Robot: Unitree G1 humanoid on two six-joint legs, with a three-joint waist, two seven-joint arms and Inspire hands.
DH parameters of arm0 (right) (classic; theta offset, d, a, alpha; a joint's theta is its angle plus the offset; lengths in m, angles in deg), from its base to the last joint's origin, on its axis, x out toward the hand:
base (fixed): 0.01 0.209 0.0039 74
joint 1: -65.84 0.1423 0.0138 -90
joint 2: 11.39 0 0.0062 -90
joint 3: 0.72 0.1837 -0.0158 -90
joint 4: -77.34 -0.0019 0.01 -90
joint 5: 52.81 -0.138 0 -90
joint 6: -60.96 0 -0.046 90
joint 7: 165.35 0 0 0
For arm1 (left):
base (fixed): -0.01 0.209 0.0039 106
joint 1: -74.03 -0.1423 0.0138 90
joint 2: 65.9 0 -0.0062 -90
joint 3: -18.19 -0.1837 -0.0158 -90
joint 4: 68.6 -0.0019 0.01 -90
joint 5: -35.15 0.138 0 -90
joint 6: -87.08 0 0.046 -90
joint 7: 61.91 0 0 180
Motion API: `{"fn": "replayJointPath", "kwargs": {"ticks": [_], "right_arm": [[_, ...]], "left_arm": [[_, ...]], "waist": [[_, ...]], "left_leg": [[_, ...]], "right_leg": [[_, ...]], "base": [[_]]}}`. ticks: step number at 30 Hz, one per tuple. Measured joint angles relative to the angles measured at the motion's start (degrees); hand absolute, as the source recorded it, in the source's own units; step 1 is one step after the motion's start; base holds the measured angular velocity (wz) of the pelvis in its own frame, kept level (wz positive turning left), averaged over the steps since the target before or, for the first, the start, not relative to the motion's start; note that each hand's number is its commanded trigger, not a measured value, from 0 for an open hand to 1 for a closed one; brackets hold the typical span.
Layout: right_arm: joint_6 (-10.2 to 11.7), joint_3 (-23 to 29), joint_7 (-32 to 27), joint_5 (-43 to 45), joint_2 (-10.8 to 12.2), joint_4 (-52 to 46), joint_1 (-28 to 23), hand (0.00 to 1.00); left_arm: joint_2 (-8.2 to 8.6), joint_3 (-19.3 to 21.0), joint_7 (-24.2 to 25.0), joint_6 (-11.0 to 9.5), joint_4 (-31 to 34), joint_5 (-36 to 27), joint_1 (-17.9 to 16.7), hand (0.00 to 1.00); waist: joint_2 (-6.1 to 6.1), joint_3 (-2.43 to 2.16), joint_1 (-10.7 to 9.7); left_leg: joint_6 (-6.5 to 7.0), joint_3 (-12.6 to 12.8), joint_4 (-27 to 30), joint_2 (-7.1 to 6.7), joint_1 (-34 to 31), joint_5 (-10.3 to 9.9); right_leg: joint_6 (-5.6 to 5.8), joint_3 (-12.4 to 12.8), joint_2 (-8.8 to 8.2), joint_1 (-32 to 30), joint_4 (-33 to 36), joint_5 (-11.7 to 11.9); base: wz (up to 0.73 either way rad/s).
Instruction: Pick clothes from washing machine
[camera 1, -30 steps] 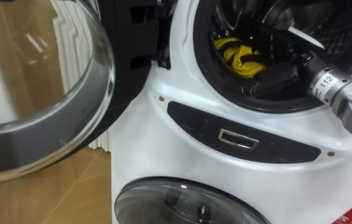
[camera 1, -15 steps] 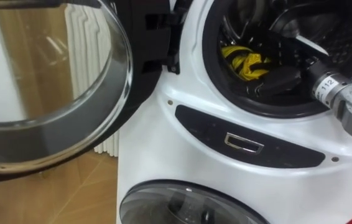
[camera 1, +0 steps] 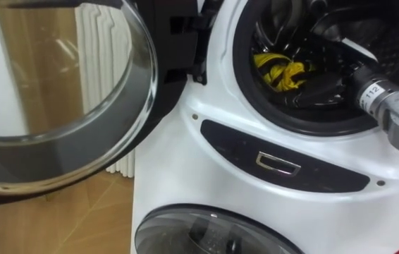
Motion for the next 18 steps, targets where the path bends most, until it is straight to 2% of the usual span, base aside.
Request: {"fn": "replayJointPath", "kwargs": {"ticks": [9, 18], "right_arm": [[0.00, -0.02, -4.67, -0.03, 0.00, 2.35, 1.25, 0.00], [0.00, -0.08, -6.05, 0.09, 0.00, 3.34, 1.49, 0.00]], "left_arm": [[-0.17, -0.04, -1.26, 0.02, 0.05, 0.00, -0.25, 0.00], [-0.29, -0.37, -1.49, 0.02, 0.04, -0.02, -0.20, 0.00]], "waist": [[0.13, 0.08, -0.02], [0.10, 0.07, -0.15]], "left_leg": [[0.67, -0.10, 0.04, -0.57, -0.82, 0.23], [0.97, -0.26, 0.03, -0.69, -0.85, 0.26]], "right_leg": [[0.51, -0.07, -0.59, -0.82, 0.40, 0.28], [0.81, -0.05, -0.81, -0.82, 0.39, 0.45]], "base": [[0.00], [0.00]]}}
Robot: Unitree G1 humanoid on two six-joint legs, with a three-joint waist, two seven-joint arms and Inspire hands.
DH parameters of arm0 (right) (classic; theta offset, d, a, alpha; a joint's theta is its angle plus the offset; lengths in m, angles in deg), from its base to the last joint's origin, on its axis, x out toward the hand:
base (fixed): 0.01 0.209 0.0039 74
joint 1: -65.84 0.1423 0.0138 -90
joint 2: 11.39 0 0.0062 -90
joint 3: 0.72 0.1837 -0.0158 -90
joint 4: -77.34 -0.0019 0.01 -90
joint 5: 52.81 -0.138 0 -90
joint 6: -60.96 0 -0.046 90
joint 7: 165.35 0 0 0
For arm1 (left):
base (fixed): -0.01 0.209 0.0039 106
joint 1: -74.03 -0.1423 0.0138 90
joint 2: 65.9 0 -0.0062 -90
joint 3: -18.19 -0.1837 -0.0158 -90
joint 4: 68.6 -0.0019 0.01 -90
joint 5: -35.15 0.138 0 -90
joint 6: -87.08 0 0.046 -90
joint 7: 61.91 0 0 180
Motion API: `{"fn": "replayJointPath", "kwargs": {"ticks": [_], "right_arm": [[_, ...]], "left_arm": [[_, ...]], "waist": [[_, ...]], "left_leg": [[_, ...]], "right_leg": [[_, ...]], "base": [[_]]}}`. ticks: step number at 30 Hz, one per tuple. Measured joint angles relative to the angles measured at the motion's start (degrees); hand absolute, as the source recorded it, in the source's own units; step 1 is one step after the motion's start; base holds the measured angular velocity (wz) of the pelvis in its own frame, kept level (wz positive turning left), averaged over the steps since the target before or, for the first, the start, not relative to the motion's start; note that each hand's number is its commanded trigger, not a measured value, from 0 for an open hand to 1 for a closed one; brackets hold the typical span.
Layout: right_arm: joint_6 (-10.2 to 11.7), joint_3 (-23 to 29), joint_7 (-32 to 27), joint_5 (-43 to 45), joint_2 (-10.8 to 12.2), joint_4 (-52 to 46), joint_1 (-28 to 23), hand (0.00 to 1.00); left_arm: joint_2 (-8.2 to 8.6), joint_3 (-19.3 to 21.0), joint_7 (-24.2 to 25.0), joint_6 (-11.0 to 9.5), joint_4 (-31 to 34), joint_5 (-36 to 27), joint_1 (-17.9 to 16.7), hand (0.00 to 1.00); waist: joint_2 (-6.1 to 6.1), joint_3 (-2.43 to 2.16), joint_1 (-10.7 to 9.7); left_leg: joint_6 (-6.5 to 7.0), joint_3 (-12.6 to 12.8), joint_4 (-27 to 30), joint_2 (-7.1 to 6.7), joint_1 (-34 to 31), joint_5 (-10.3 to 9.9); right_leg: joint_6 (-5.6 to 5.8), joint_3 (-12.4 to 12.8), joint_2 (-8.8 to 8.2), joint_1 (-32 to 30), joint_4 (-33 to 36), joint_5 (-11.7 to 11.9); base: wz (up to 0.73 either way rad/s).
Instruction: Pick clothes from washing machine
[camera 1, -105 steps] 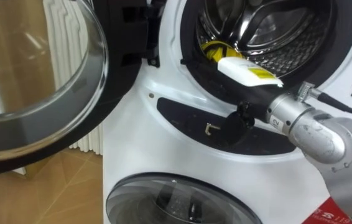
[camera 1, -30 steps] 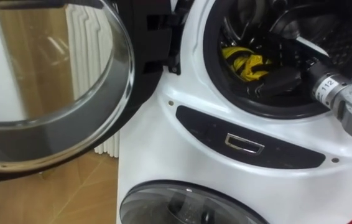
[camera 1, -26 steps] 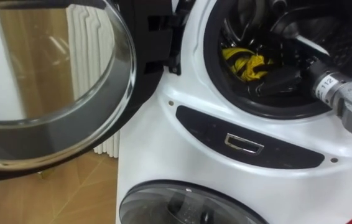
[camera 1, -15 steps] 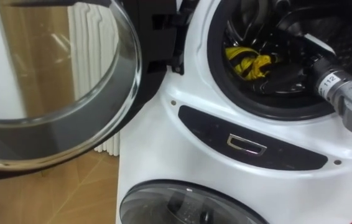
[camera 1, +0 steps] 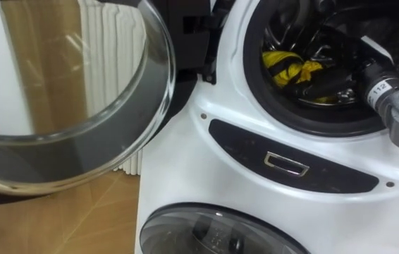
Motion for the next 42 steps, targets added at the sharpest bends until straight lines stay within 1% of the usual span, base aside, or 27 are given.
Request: {"fn": "replayJointPath", "kwargs": {"ticks": [5, 8, 13, 16, 18, 19, 21, 24, 26, 31, 32, 33, 34, 35, 36, 37, 40, 41, 42], "right_arm": [[-0.08, -0.19, -1.78, -0.05, 0.01, 0.14, 0.22, 0.00], [-1.36, -0.35, -3.12, -0.10, 0.05, 0.56, 1.06, 0.00], [-1.36, -0.38, -5.71, 0.06, 0.05, 1.29, 1.09, 0.00], [-1.37, -0.80, -6.08, 2.71, 0.05, 1.80, 1.10, 0.00], [-1.43, -1.65, -6.13, 7.89, 0.03, 2.19, 1.09, 0.00], [-1.50, -1.83, -6.13, 9.31, 0.03, 2.15, 1.09, 0.00], [-1.52, -2.01, -6.12, 14.54, 0.03, 1.88, 1.10, 0.00], [-1.35, -2.01, -6.09, 17.26, 0.02, 1.32, 1.16, 0.00], [-1.27, -2.01, -6.21, 17.85, 0.00, 1.28, 1.20, 0.00], [-1.26, -2.01, -7.56, 18.80, -0.04, 1.35, 1.23, 0.00], [-1.25, -2.01, -8.17, 19.67, -0.05, 1.62, 1.23, 0.00], [-1.21, -2.01, -9.00, 20.54, -0.05, 2.05, 1.24, 0.00], [-1.21, -2.01, -9.16, 21.08, -0.05, 2.16, 1.23, 0.00], [-1.21, -2.01, -9.56, 22.00, -0.05, 2.20, 1.23, 0.00], [-1.21, -2.01, -9.86, 22.56, -0.05, 2.19, 1.23, 0.00], [-1.21, -2.01, -9.99, 22.88, -0.05, 2.20, 1.23, 0.00], [-1.20, -2.02, -10.09, 25.34, -0.05, 2.12, 1.23, 0.00], [-1.21, -2.02, -9.53, 26.92, -0.04, 2.13, 1.23, 0.00], [-1.21, -2.14, -8.99, 29.18, -0.04, 2.16, 1.24, 0.00]], "left_arm": [[0.11, -0.20, 0.00, 0.06, -0.01, 0.01, -0.57, 0.00], [0.14, -0.20, 0.00, 0.35, 0.00, 0.47, -0.77, 0.00], [0.25, -0.22, 0.00, 0.51, -0.01, 0.48, -0.98, 0.00], [0.24, -0.20, 0.00, 0.53, -0.02, 0.55, -0.97, 0.00], [0.27, -0.04, 0.00, 0.76, -0.02, 1.62, -0.99, 0.00], [0.28, -0.04, 0.00, 0.87, -0.02, 1.62, -0.87, 0.00], [0.32, -0.05, 0.00, 1.27, -0.03, 1.56, -0.33, 0.00], [0.28, -0.07, 0.00, 1.32, -0.03, 1.54, 0.29, 0.00], [0.28, -0.15, 0.00, 1.23, -0.04, 1.53, 0.71, 0.00], [0.23, -0.91, 0.00, 1.05, -0.04, 1.54, 1.14, 0.00], [0.22, -1.49, 0.01, 1.01, -0.04, 1.56, 1.08, 0.00], [0.23, -1.74, 0.05, 1.02, -0.08, 1.56, 0.96, 0.00], [0.24, -1.76, 0.08, 1.03, -0.09, 1.56, 0.89, 0.00], [0.24, -1.82, 0.11, 1.08, -0.11, 1.53, 0.73, 0.00], [0.24, -1.79, 0.15, 1.15, -0.21, 1.52, 0.63, 0.00], [0.24, -1.78, 0.18, 1.20, -0.21, 1.52, 0.63, 0.00], [0.33, -1.46, 0.18, 1.19, -0.21, 1.54, 0.73, 0.00], [0.40, -1.27, 0.18, 1.19, -0.20, 1.57, 0.77, 0.00], [0.42, -1.19, 0.18, 1.19, -0.20, 1.58, 0.96, 0.00]], "waist": [[-0.01, -0.01, 0.09], [0.03, 0.03, 0.08], [0.02, 0.02, 0.02], [0.07, 0.06, 0.00], [0.08, 0.06, 0.10], [0.01, 0.02, 0.12], [0.08, 0.06, 0.16], [0.11, 0.09, 0.25], [0.03, 0.03, 0.27], [0.07, 0.06, 0.15], [0.17, 0.13, 0.17], [0.45, 0.35, 0.22], [0.38, 0.30, 0.24], [0.56, 0.46, 0.27], [0.48, 0.40, 0.39], [0.79, 0.62, 0.52], [0.70, 0.56, 0.62], [0.75, 0.59, 0.64], [0.65, 0.52, 0.76]], "left_leg": [[0.02, 0.01, 0.02, 0.01, -0.05, 0.01], [0.04, 0.04, 0.02, 0.00, -0.13, 0.02], [0.31, -0.13, 0.01, -0.07, -0.12, 0.18], [0.41, -0.15, -0.07, -0.17, -0.15, 0.21], [0.46, -0.18, -0.21, -0.57, -0.15, 0.23], [0.48, -0.12, -0.28, -0.58, -0.13, 0.24], [0.52, -0.01, -0.43, -0.60, 0.01, 0.22], [0.57, 0.13, -0.56, -0.60, 0.31, 0.25], [0.58, 0.14, -0.70, -0.58, 0.37, 0.25], [0.66, 0.12, -1.06, -0.49, 0.71, 0.21], [0.71, 0.10, -1.06, -0.49, 0.76, 0.17], [0.74, 0.09, -1.09, -0.50, 0.82, 0.15], [0.75, 0.09, -1.13, -0.51, 0.84, 0.14], [0.79, 0.08, -1.14, -0.51, 0.86, 0.12], [0.84, 0.09, -1.14, -0.52, 1.01, 0.09], [0.87, 0.10, -1.15, -0.54, 1.16, 0.07], [0.91, 0.16, -1.17, -0.53, 1.10, 0.04], [0.92, 0.17, -1.22, -0.52, 0.89, 0.04], [0.93, 0.21, -1.31, -0.27, 0.82, 0.04]], "right_leg": [[0.00, -0.03, -0.05, -0.09, 0.08, 0.00], [0.03, -0.06, -0.11, -0.16, 0.09, -0.01], [0.20, -1.02, -0.56, -0.05, 0.19, -0.02], [0.30, -1.27, -0.73, -0.05, 0.25, 0.00], [0.38, -1.14, -0.75, -0.15, 0.30, -0.04], [0.42, -1.03, -0.76, -0.21, 0.38, -0.07], [0.54, -0.62, -0.72, -0.26, 0.47, -0.19], [0.64, -0.36, -0.69, -0.24, 0.49, -0.28], [0.66, -0.38, -0.68, -0.25, 0.51, -0.29], [0.66, -0.66, -0.69, -0.17, 0.75, -0.29], [0.67, -0.69, -0.48, -0.12, 0.74, -0.29], [0.67, -0.65, -0.38, -0.10, 0.71, -0.29], [0.67, -0.64, -0.38, -0.10, 0.72, -0.29], [0.68, -0.72, -0.40, -0.09, 0.71, -0.29], [0.68, -0.80, -0.43, -0.05, 0.74, -0.29], [0.68, -0.80, -0.42, -0.05, 0.75, -0.28], [0.71, -0.43, -0.47, -0.16, 0.76, -0.29], [0.72, -0.42, -0.52, -0.20, 0.78, -0.30], [0.74, -0.47, -0.59, -0.28, 0.77, -0.31]], "base": [[0.00], [0.00], [0.04], [0.00], [0.00], [-0.04], [-0.03], [-0.03], [0.00], [0.00], [0.00], [0.00], [0.00], [0.00], [0.00], [0.00], [-0.01], [0.00], [0.00]]}}
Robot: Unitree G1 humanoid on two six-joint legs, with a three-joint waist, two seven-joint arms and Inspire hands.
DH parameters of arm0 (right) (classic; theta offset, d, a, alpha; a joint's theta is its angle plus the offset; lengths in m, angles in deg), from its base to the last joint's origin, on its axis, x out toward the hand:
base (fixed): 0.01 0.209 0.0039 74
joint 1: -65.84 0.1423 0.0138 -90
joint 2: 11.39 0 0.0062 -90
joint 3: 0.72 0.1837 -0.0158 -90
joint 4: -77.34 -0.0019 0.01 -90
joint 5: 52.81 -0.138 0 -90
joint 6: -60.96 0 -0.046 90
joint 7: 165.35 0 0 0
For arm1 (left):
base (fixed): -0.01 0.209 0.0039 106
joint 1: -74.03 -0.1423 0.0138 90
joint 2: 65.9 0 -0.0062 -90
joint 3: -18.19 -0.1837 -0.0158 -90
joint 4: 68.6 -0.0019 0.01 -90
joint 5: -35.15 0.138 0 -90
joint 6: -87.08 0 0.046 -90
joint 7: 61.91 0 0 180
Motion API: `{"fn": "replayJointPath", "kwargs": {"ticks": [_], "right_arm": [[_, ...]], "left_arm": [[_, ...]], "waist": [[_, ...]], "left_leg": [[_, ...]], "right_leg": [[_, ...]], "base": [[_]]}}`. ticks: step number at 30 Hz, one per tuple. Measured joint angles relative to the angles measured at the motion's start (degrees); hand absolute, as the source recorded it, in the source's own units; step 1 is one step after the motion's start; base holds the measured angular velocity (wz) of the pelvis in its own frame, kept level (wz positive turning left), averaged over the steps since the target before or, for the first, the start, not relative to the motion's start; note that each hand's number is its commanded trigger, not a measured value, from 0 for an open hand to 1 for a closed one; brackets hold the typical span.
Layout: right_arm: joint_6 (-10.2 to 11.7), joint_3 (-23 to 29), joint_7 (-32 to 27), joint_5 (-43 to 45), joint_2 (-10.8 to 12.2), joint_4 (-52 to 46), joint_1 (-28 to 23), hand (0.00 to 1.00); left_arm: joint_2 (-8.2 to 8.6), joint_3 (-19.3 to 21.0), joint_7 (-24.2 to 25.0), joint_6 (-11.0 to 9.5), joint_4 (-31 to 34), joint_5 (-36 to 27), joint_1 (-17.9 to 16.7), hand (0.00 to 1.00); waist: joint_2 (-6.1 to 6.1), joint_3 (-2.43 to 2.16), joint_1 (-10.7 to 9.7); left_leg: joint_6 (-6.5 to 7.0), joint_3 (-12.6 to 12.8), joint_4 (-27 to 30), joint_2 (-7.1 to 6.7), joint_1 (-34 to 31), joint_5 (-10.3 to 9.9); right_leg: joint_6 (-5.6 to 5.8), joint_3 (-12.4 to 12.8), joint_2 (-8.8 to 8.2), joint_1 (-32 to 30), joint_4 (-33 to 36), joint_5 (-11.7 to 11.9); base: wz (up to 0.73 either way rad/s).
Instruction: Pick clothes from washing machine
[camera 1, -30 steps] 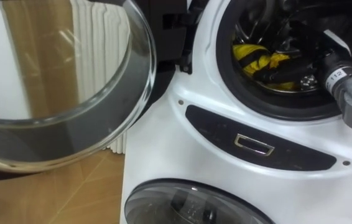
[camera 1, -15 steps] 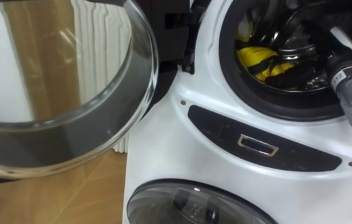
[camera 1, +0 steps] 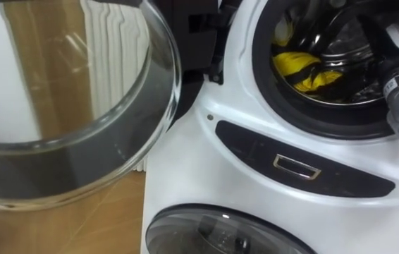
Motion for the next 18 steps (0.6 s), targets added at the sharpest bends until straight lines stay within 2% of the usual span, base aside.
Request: {"fn": "replayJointPath", "kwargs": {"ticks": [4, 8, 9, 11, 12, 14, 18], "right_arm": [[-0.07, -2.80, 0.78, 2.78, -0.01, 2.42, 1.98, 0.00], [-0.41, -6.84, 3.33, 4.33, -0.10, 8.59, 5.84, 0.00], [-0.75, -7.28, 4.34, 4.76, -0.09, 9.44, 5.84, 0.00], [-0.80, -7.79, 5.86, 6.44, -0.10, 11.44, 6.19, 0.00], [-0.79, -8.08, 6.66, 6.97, -0.10, 13.06, 6.86, 0.00], [-0.83, -9.16, 8.23, 8.64, -0.11, 14.12, 7.49, 0.00], [-1.26, -10.85, 11.15, 10.49, -0.17, 14.46, 8.09, 0.00]], "left_arm": [[-0.09, -1.36, 0.00, 0.12, 0.00, -0.34, 0.00, 0.00], [-0.05, -2.55, 0.44, 0.40, 0.08, -0.33, 1.03, 0.00], [-0.11, -2.55, 0.52, 0.40, 0.08, -0.30, 1.28, 0.00], [-0.24, -2.61, 0.98, 0.42, -0.01, -0.35, 1.59, 0.00], [-0.43, -2.88, 1.53, 0.40, -0.12, -0.36, 1.98, 0.00], [-0.69, -3.08, 1.61, 0.36, -0.61, -0.36, 2.27, 0.00], [-1.27, -3.46, 1.77, 0.40, -2.17, -0.36, 3.15, 0.00]], "waist": [[-0.04, -0.02, 0.39], [-0.78, -0.21, 1.32], [-0.99, 0.10, 1.65], [-1.48, 0.02, 2.56], [-1.76, 0.34, 3.05], [-2.12, 0.53, 3.53], [-2.29, 0.58, 4.69]], "left_leg": [[-0.01, 0.05, -0.07, 0.01, 0.42, 0.00], [-0.04, 0.02, -0.11, -0.10, 0.80, 0.01], [-0.05, -0.02, -0.27, 0.00, 1.44, 0.00], [-0.06, -0.05, -0.40, 0.37, 1.76, -0.02], [-0.10, -0.30, -0.55, 0.37, 2.11, -0.06], [-0.13, -0.42, -0.67, 0.37, 2.31, -0.11], [-0.24, -0.36, -0.62, 0.37, 2.48, -0.21]], "right_leg": [[0.00, -0.28, -0.04, 0.30, 0.06, 0.00], [-0.01, -0.42, 0.34, 0.72, -0.01, 0.00], [-0.01, -0.56, 0.38, 1.33, -0.04, 0.00], [0.00, -0.65, 0.42, 1.59, -0.06, 0.00], [-0.01, -0.94, 0.43, 2.03, -0.10, 0.00], [0.00, -0.99, 0.46, 2.30, -0.11, 0.00], [-0.03, -1.07, 0.61, 2.54, -0.42, 0.02]], "base": [[0.00], [0.01], [0.03], [0.00], [0.00], [0.02], [-0.03]]}}
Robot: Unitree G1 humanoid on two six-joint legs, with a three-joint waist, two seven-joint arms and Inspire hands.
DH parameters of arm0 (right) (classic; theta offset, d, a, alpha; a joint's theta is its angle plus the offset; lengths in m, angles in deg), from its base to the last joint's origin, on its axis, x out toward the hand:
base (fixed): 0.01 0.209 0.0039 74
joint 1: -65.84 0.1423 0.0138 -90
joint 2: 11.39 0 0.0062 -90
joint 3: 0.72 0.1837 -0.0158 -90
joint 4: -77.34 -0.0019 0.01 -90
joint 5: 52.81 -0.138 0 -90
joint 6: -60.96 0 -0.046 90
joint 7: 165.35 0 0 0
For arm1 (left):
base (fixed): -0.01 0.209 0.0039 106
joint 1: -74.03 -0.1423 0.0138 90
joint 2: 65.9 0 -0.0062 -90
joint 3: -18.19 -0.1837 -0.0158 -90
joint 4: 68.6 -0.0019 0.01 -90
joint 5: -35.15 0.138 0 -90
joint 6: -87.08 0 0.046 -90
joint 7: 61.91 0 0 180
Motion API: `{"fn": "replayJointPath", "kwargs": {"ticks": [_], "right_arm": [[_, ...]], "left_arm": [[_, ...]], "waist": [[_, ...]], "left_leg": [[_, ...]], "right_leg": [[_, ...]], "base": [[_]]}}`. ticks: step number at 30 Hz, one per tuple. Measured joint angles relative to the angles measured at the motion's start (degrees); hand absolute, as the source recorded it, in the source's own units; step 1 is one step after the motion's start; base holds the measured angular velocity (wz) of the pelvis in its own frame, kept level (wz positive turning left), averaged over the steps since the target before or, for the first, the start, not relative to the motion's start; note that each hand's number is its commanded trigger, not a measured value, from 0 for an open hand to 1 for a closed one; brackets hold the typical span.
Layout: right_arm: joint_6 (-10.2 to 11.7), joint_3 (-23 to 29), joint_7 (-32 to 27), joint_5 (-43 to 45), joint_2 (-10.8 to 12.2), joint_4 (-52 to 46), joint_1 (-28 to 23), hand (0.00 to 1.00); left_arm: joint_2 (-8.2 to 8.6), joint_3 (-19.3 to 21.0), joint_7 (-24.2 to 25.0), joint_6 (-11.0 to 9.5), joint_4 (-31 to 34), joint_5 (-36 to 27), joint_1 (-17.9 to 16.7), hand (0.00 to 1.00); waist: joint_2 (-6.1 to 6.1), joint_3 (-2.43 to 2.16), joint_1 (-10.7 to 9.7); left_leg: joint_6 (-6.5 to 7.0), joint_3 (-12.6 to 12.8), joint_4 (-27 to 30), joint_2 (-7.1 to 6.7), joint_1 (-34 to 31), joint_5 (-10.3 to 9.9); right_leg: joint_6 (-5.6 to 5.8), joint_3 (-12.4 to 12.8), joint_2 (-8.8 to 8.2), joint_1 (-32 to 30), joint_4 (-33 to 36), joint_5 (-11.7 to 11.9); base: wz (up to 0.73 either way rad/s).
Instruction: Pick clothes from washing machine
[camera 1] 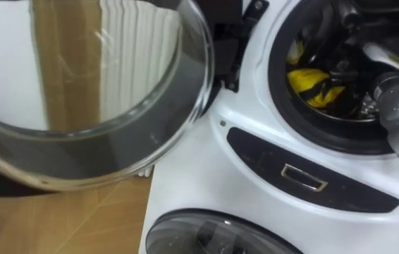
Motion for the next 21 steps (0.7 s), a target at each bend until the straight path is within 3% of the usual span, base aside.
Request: {"fn": "replayJointPath", "kwargs": {"ticks": [5, 9, 11, 12, 16, 21], "right_arm": [[-0.15, -0.16, 3.58, 0.51, -0.11, 0.00, -0.07, 0.00], [-0.19, -0.15, 5.67, -2.45, -1.98, 0.61, -0.09, 0.04], [-0.11, -0.13, 5.78, -2.86, -2.25, 1.04, -0.12, 0.65], [0.01, -0.06, 5.76, -3.24, -2.27, 1.37, -0.11, 1.00], [0.05, -0.11, 5.76, -5.42, -2.74, 2.32, -0.11, 1.00], [0.17, -0.06, 5.87, -6.02, -3.65, 2.85, -0.10, 1.00]], "left_arm": [[-0.86, 0.20, 1.04, -0.03, -0.94, -0.22, 0.22, 0.00], [-0.95, 0.24, 1.00, 0.07, -2.45, -0.24, 0.76, 0.00], [-1.08, 0.08, 1.00, 0.05, -2.67, -0.18, 0.58, 0.00], [-1.25, 0.06, 1.00, 0.03, -2.91, -0.12, 0.43, 0.00], [-1.60, -0.01, 1.00, -0.04, -4.05, -0.13, 0.44, 0.00], [-1.58, -0.79, 1.00, -0.07, -4.00, -0.07, 0.72, 0.00]], "waist": [[0.21, 0.15, 0.44], [0.23, 0.16, 1.26], [0.39, 0.19, 1.39], [0.47, 0.23, 1.40], [0.75, 0.29, 1.58], [2.43, 0.31, 2.34]], "left_leg": [[-0.26, 0.05, -0.07, 0.08, 1.21, -0.29], [-0.32, -0.37, -0.03, 0.13, 1.18, -0.45], [-0.33, -0.50, -0.04, 0.08, 1.29, -0.46], [-0.33, -0.50, -0.04, 0.04, 1.38, -0.46], [-0.34, -0.66, -0.04, 0.07, 1.53, -0.46], [-0.27, -1.02, -0.02, 0.07, 1.82, -0.61]], "right_leg": [[-0.04, -0.04, 0.37, 1.44, -0.66, 0.03], [-0.04, -0.66, 0.39, 1.77, -1.15, 0.03], [-0.05, -0.86, 0.42, 2.13, -1.55, 0.04], [-0.05, -1.02, 0.37, 2.25, -1.54, 0.04], [-0.05, -1.40, 0.34, 2.46, -1.54, 0.04], [-0.04, -1.41, 0.23, 2.78, -1.56, 0.04]], "base": [[0.00], [0.04], [0.07], [0.05], [0.03], [0.01]]}}
